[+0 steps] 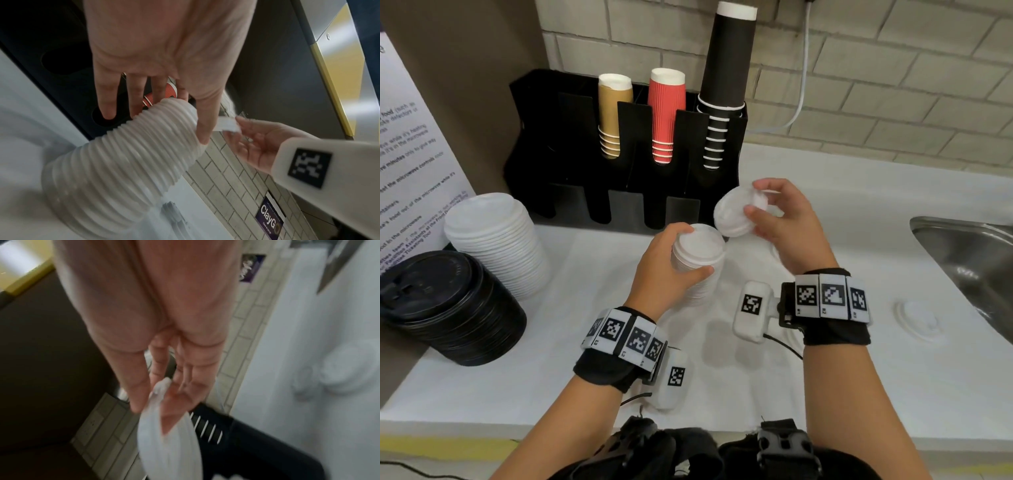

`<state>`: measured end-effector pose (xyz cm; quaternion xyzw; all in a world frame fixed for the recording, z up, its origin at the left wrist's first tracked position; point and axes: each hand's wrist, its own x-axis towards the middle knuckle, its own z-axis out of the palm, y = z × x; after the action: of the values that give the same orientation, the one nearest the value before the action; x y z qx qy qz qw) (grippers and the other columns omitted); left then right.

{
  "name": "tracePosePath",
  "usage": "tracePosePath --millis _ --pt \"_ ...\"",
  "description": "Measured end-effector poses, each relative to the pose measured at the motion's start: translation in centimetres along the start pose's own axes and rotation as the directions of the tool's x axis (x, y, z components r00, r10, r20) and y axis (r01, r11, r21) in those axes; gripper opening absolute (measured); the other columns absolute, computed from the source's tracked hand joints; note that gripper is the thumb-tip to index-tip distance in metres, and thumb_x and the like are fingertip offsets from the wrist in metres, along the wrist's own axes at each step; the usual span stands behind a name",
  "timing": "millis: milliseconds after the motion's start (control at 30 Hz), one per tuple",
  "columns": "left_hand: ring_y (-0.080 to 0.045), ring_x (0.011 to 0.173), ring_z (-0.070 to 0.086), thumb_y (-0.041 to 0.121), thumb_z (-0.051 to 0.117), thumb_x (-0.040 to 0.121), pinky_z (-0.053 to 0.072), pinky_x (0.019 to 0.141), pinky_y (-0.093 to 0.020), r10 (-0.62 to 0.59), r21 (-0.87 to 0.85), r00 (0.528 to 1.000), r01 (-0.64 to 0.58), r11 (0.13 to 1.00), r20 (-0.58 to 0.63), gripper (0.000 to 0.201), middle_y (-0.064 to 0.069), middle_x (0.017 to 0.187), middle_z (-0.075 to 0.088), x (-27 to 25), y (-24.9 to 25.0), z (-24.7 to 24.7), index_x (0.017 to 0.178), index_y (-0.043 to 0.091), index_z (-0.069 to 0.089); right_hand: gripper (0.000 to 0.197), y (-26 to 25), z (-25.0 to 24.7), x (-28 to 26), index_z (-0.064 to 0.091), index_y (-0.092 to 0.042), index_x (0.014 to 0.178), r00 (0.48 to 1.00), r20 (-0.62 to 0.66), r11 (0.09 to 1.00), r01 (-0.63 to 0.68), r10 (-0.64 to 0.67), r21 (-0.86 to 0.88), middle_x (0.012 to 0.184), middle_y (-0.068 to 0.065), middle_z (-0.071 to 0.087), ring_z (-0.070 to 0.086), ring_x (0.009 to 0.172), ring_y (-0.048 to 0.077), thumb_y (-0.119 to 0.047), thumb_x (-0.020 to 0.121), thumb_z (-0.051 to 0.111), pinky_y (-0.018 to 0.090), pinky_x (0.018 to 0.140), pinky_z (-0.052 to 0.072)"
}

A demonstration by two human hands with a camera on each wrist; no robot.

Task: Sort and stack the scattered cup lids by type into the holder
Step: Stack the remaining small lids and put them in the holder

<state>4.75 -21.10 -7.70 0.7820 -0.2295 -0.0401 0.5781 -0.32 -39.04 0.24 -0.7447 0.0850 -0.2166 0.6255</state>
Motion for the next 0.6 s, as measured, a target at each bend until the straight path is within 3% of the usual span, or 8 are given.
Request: tracePosePath --millis 100,200,367,467,533,600 --pt "-0.014 0.115 0.051 0.023 0.084 0.074 0.043 0.087 -0.023 -0.001 -0.009 1.000 0.001 1.000 -0.013 0.061 0.009 0.127 0.054 0.1 0.0 0.0 0.124 0.027 0.049 0.029 0.5 1.1 -0.4 0.055 -0.011 0.109 0.975 0.202 0.989 -0.111 0.089 0.101 0.113 0.010 0.054 0.060 0.088 0.019 0.009 0.089 0.056 0.025 0.069 0.053" --pt "-0.014 0.113 0.052 0.024 0.084 0.073 0.044 0.087 -0.023 -0.010 -0.021 1.000 0.010 1.000 -0.019 0.064 0.008 0.125 0.055 0.2 -0.2 -0.1 0.125 0.026 0.047 0.034 1.2 1.2 -0.4 0.057 -0.012 0.111 0.959 0.214 0.975 -0.206 0.185 0.081 0.124 0.010 0.053 0.060 0.091 0.015 0.012 0.088 0.051 0.019 0.065 0.052" --pt "-0.012 0.113 0.052 0.024 0.085 0.072 0.041 0.083 -0.015 -0.006 -0.024 1.000 0.006 1.000 -0.023 0.065 0.010 0.124 0.055 0.3 -0.5 0.0 0.124 0.027 0.047 0.029 1.8 0.9 -0.2 0.057 -0.016 0.109 0.942 0.233 0.931 -0.293 0.241 0.218 0.099 0.003 0.060 0.058 0.064 0.008 0.006 0.093 0.046 0.020 0.060 0.049" --pt "-0.010 0.111 0.052 0.024 0.086 0.071 0.039 0.080 -0.012 -0.003 -0.024 1.000 0.003 1.000 -0.028 0.065 0.012 0.121 0.055 0.5 -0.5 0.0 0.122 0.028 0.047 0.033 2.2 0.7 -0.1 0.057 -0.018 0.109 0.927 0.265 0.897 -0.339 0.267 0.282 0.096 0.007 0.057 0.052 0.062 0.014 0.007 0.092 0.043 0.022 0.059 0.048" --pt "-0.010 0.110 0.052 0.024 0.086 0.071 0.040 0.081 -0.012 0.001 -0.027 1.000 -0.002 1.000 -0.025 0.065 0.012 0.121 0.055 0.5 -0.5 0.1 0.123 0.027 0.047 0.036 2.5 0.9 -0.1 0.057 -0.023 0.113 0.907 0.293 0.909 -0.366 0.301 0.201 0.093 0.003 0.057 0.053 0.064 0.011 0.004 0.091 0.044 0.022 0.059 0.047" --pt "-0.011 0.110 0.053 0.023 0.086 0.070 0.041 0.081 -0.013 0.006 -0.027 1.000 -0.007 1.000 -0.026 0.065 0.011 0.120 0.056 0.5 -0.5 0.1 0.123 0.026 0.047 0.035 2.7 1.2 -0.1 0.057 -0.030 0.117 0.896 0.302 0.940 -0.341 0.326 -0.002 0.095 -0.004 0.058 0.056 0.076 0.010 -0.007 0.091 0.053 0.021 0.064 0.046"
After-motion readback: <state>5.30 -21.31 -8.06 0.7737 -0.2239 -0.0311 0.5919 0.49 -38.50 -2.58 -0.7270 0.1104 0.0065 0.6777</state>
